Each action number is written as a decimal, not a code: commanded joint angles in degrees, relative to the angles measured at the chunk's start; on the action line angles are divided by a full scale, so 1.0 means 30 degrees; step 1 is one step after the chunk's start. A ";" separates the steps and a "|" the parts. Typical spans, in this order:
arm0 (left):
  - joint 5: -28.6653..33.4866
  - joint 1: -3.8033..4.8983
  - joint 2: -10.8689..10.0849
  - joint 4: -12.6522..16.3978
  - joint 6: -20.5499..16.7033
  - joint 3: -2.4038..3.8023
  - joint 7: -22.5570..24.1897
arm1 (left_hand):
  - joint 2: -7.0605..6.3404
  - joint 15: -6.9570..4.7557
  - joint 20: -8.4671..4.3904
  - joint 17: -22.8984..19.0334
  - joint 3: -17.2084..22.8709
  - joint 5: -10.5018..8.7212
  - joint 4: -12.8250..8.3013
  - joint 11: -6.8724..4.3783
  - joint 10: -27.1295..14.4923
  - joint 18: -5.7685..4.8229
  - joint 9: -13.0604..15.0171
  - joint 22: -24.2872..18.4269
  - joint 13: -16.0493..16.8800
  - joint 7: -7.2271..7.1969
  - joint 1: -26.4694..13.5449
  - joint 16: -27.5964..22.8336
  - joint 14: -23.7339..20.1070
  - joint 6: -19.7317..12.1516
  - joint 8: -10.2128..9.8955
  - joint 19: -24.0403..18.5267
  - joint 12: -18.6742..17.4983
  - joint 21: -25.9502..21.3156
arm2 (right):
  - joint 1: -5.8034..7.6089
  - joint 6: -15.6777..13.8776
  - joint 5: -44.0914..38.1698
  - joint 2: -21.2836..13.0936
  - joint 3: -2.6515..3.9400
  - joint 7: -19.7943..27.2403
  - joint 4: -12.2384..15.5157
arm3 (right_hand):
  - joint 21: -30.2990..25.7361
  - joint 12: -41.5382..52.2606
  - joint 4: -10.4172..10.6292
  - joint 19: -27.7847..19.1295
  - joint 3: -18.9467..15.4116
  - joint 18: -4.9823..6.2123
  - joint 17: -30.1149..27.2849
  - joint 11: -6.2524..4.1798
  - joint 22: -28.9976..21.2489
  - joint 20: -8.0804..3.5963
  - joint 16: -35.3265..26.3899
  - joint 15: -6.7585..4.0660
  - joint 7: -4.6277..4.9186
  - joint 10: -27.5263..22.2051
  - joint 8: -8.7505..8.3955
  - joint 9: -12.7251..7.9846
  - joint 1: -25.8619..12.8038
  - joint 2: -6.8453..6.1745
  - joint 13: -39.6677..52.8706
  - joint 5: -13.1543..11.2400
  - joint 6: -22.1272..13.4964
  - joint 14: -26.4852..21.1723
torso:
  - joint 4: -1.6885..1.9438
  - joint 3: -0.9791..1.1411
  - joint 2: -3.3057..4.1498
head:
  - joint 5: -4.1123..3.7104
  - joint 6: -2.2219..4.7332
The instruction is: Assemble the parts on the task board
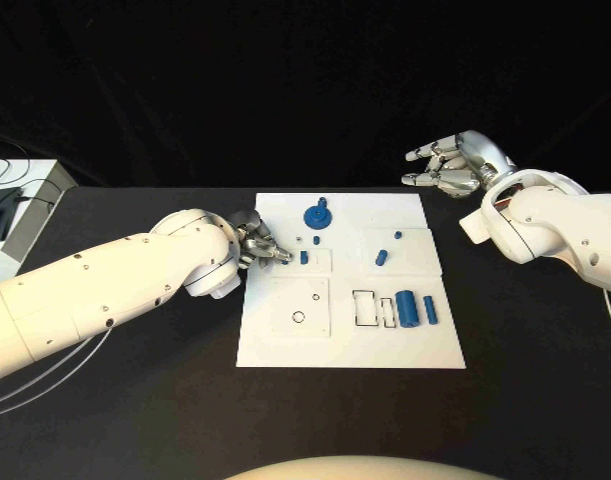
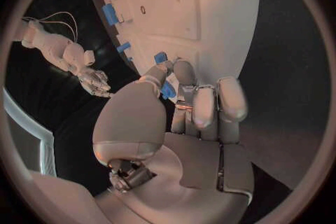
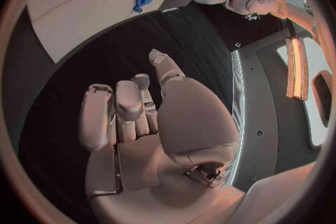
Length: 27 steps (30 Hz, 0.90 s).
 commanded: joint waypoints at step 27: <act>0.0261 -0.0032 -0.0100 0.0102 0.0380 0.0009 -0.0455 | 0.1226 -0.0044 -0.0026 -0.0033 -0.7797 -0.0145 0.1748 -0.0262 -0.0125 -0.0386 -0.0032 0.0051 -0.0378 -0.1323 0.1067 0.0024 0.0045 0.0989 0.0351 0.0020 0.0593 -0.0129 | -0.0023 0.0181 -0.0013 -0.0045 0.0006 0.0234 0.0037 | -0.0053 0.0038 0.0047 0.1484 -0.0037 0.0001 -0.0016 -0.0083 0.3637 -0.0041 -0.0060 0.0008 0.0125 0.0011 -0.0106 -0.0006 -0.0149 0.0005 0.0012 0.0094 -0.0027 0.0064 | 0.0013 -0.0035 -0.0012 | -0.0089 -0.0014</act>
